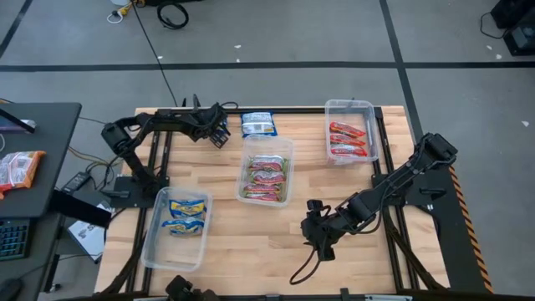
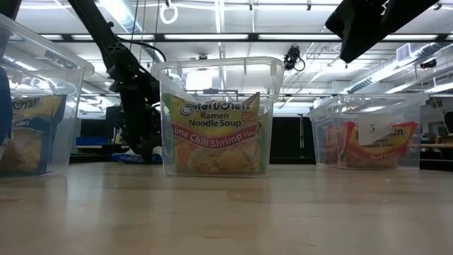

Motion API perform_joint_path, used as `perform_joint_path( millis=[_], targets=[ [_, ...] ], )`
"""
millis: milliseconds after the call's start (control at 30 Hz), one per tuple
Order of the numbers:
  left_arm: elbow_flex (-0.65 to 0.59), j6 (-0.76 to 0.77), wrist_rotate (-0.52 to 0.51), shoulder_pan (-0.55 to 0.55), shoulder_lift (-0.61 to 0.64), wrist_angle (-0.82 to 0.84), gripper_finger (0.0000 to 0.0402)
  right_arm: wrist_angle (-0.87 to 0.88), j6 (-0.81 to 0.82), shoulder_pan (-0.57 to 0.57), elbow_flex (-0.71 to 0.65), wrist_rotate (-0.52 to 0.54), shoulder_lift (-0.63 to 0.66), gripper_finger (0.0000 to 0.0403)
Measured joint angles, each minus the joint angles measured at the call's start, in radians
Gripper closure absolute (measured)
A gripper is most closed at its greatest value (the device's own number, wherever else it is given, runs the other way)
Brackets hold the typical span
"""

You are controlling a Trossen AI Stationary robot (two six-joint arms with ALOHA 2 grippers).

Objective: Sort Maruchan noodles
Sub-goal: Put the blue noodle pack into the bottom transparent container

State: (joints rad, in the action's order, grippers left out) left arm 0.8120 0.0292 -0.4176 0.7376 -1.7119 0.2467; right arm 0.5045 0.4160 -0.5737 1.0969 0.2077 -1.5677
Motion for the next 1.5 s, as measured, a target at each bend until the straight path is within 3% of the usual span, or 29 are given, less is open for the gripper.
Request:
perform_joint_path(
  millis=[200, 367, 633, 800, 933, 1133, 1233, 1333, 1500],
  targets=[
    [0.0, -0.022, -0.036, -0.005, 0.012, 0.061, 0.0278, 0.0, -0.018, 0.001, 0.0, -0.001, 0.0, 0.016],
    [0.017, -0.059, -0.03, -0.037, 0.109, 0.239, 0.0381, 0.0, -0.018, 0.001, 0.0, 0.001, 0.0, 0.016],
    [0.246, -0.061, 0.065, -0.114, 0.359, 0.73, 0.0381, -0.007, -0.055, 0.021, 0.0, 0.031, 0.0, 0.016],
    [0.464, -0.058, 0.257, -0.127, 0.466, 0.994, 0.0383, -0.011, -0.06, 0.05, 0.0, 0.032, 0.0, 0.016],
    [0.569, -0.044, 0.408, -0.135, 0.535, 1.115, 0.0383, -0.012, -0.06, 0.061, 0.0, 0.034, 0.0, 0.016],
    [0.584, -0.074, 0.59, -0.216, 0.694, 1.046, 0.0383, -0.021, -0.091, 0.062, 0.0, 0.054, 0.0, 0.016],
    [0.562, -0.063, 0.615, -0.276, 0.78, 0.906, 0.0383, -0.082, -0.17, 0.062, 0.0, 0.197, 0.0, 0.016],
    [0.514, -0.044, 0.626, -0.335, 0.855, 0.752, 0.0383, -0.198, -0.343, 0.062, 0.003, 0.36, 0.0, 0.016],
    [0.383, -0.025, 0.628, -0.433, 0.942, 0.525, 0.0383, -0.427, -0.715, 0.051, 0.048, 0.519, 0.002, 0.016]
  ],
)
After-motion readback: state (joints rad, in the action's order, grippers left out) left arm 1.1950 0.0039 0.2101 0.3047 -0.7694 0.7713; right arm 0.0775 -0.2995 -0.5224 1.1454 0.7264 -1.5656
